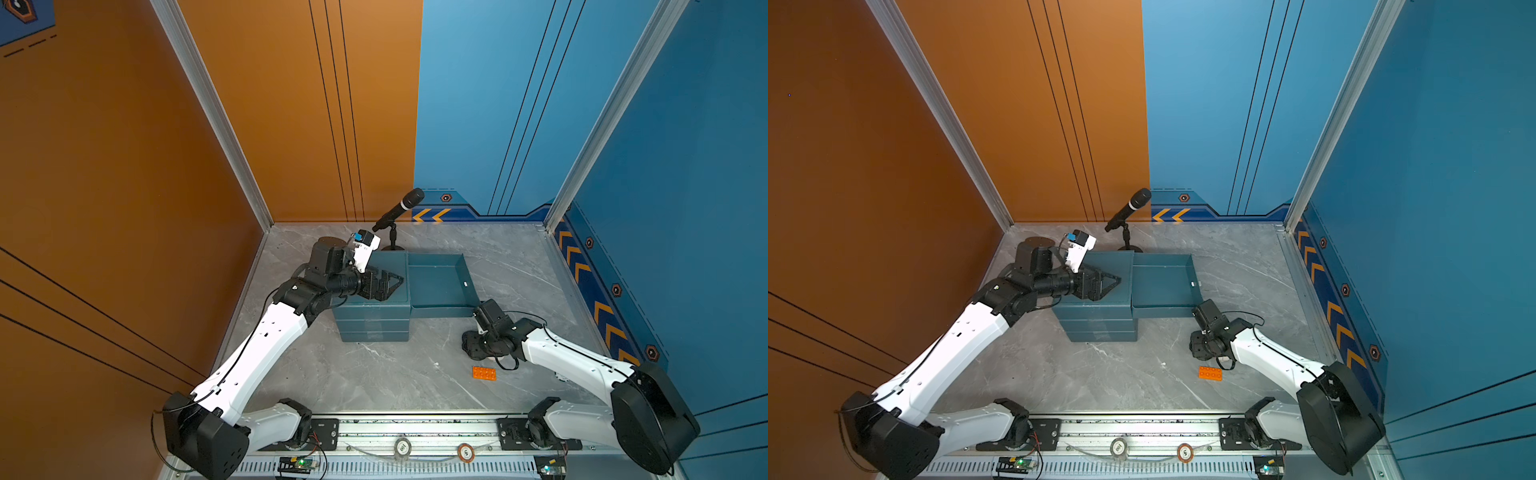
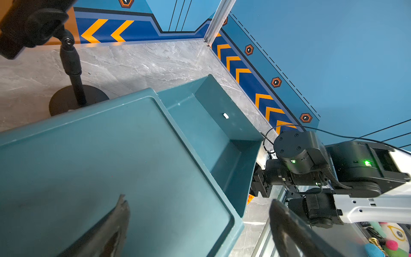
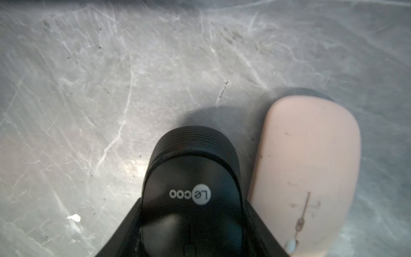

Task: Take the mice out of the drawer
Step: Place the mouse at the center of the board.

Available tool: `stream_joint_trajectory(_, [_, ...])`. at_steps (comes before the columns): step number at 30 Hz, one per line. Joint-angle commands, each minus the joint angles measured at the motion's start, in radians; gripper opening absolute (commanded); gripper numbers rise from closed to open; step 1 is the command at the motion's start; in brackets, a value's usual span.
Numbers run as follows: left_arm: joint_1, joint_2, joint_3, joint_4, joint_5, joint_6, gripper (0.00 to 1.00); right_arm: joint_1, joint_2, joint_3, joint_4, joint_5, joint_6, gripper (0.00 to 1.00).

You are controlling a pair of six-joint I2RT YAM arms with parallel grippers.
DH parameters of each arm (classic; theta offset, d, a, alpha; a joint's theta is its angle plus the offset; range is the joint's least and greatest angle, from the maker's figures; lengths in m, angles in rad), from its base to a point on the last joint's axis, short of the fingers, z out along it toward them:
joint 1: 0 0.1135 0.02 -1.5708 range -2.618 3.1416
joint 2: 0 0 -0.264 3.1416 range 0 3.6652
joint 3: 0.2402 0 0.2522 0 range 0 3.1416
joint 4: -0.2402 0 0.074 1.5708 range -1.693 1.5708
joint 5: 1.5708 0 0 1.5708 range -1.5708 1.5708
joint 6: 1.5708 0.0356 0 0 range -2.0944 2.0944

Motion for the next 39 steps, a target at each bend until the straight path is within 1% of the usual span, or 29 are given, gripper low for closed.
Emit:
stream_joint_trajectory(1, [-0.006, -0.020, 0.022, -0.003, -0.019, 0.002, 0.98, 0.002, 0.016, -0.019, 0.041, 0.037, 0.020, 0.54])
stream_joint_trajectory(4, [-0.007, -0.018, 0.021, -0.004, -0.020, 0.003, 0.98, 0.002, 0.028, -0.023, 0.058, 0.041, 0.032, 0.54])
stream_joint_trajectory(12, [-0.004, -0.018, 0.021, -0.004, -0.025, 0.005, 0.98, 0.002, 0.064, 0.001, 0.030, 0.087, 0.052, 0.58])
stream_joint_trajectory(17, [-0.004, -0.019, 0.020, -0.003, -0.028, 0.004, 0.98, 0.003, 0.060, -0.001, 0.033, 0.080, 0.048, 0.59])
stream_joint_trajectory(20, [-0.003, -0.018, 0.019, -0.005, -0.028, 0.004, 0.98, 0.005, 0.058, 0.000, 0.032, 0.072, 0.044, 0.63])
stream_joint_trajectory(26, [-0.003, -0.017, 0.019, -0.005, -0.031, 0.004, 0.98, 0.010, 0.014, 0.021, 0.023, 0.057, 0.043, 0.65])
stream_joint_trajectory(31, [-0.003, -0.018, 0.019, -0.005, -0.033, 0.004, 0.98, 0.009, -0.063, 0.066, -0.035, 0.072, 0.048, 0.65])
stream_joint_trajectory(34, [-0.002, -0.021, 0.019, -0.004, -0.038, 0.004, 0.98, 0.004, -0.124, 0.110, -0.106, 0.118, 0.057, 0.65])
stream_joint_trajectory(36, [-0.001, -0.024, 0.016, -0.005, -0.062, 0.004, 0.98, -0.007, -0.164, 0.152, -0.179, 0.195, 0.083, 0.66])
stream_joint_trajectory(37, [0.000, -0.029, 0.014, -0.004, -0.087, 0.002, 0.98, -0.012, -0.180, 0.171, -0.213, 0.236, 0.100, 0.65])
stream_joint_trajectory(38, [0.002, -0.037, 0.010, -0.006, -0.131, -0.005, 0.98, -0.022, -0.200, 0.189, -0.247, 0.284, 0.124, 0.65])
stream_joint_trajectory(39, [0.008, -0.048, 0.003, -0.005, -0.185, -0.016, 0.98, -0.037, -0.220, 0.201, -0.268, 0.306, 0.143, 0.66])
